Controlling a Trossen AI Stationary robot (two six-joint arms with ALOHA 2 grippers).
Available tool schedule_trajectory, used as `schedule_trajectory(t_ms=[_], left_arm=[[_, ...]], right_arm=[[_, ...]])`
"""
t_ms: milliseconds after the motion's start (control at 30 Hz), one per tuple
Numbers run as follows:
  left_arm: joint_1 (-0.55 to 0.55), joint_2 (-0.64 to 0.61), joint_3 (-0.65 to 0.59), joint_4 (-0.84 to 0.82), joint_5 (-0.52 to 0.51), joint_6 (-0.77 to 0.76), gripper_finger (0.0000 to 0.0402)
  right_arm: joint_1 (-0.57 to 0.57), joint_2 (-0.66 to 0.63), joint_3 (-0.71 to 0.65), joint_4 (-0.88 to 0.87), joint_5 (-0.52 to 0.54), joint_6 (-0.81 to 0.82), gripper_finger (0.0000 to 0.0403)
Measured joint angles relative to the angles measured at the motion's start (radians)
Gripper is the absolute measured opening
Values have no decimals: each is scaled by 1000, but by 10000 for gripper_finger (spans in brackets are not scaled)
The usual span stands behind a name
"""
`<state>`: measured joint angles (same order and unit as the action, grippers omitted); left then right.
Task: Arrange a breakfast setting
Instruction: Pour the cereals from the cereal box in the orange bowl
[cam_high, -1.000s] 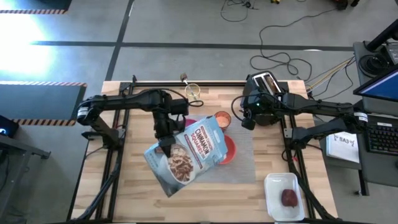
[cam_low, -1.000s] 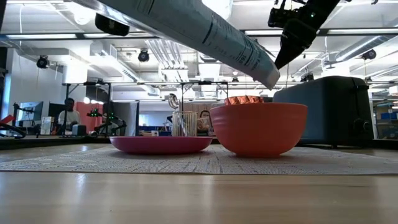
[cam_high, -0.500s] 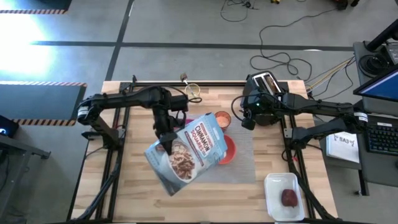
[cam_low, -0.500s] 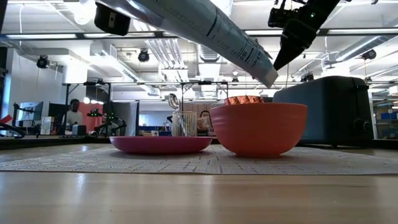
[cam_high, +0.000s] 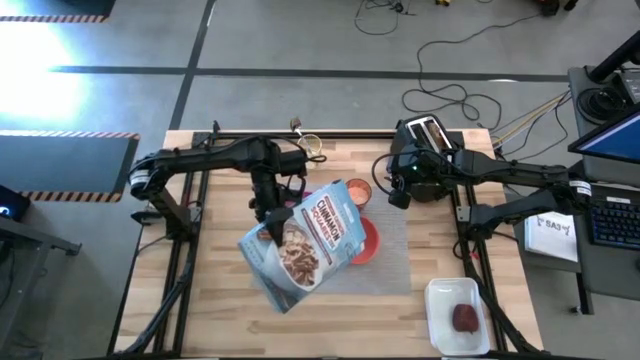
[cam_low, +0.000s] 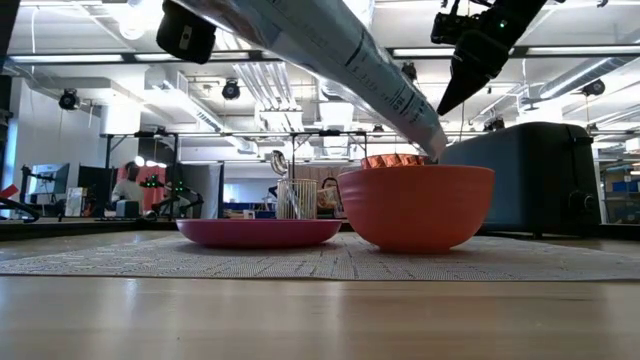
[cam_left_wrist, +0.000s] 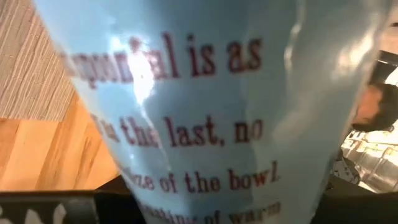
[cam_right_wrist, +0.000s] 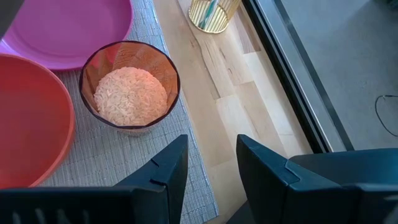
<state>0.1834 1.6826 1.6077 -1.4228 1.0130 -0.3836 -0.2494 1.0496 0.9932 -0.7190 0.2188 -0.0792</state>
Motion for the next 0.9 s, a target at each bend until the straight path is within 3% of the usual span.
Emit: schedule_trajectory(t_ms=[900], left_arm=[[2, 0, 0, 2, 0, -22, 193]], right_arm=[[0, 0, 0, 0, 0, -1, 128]])
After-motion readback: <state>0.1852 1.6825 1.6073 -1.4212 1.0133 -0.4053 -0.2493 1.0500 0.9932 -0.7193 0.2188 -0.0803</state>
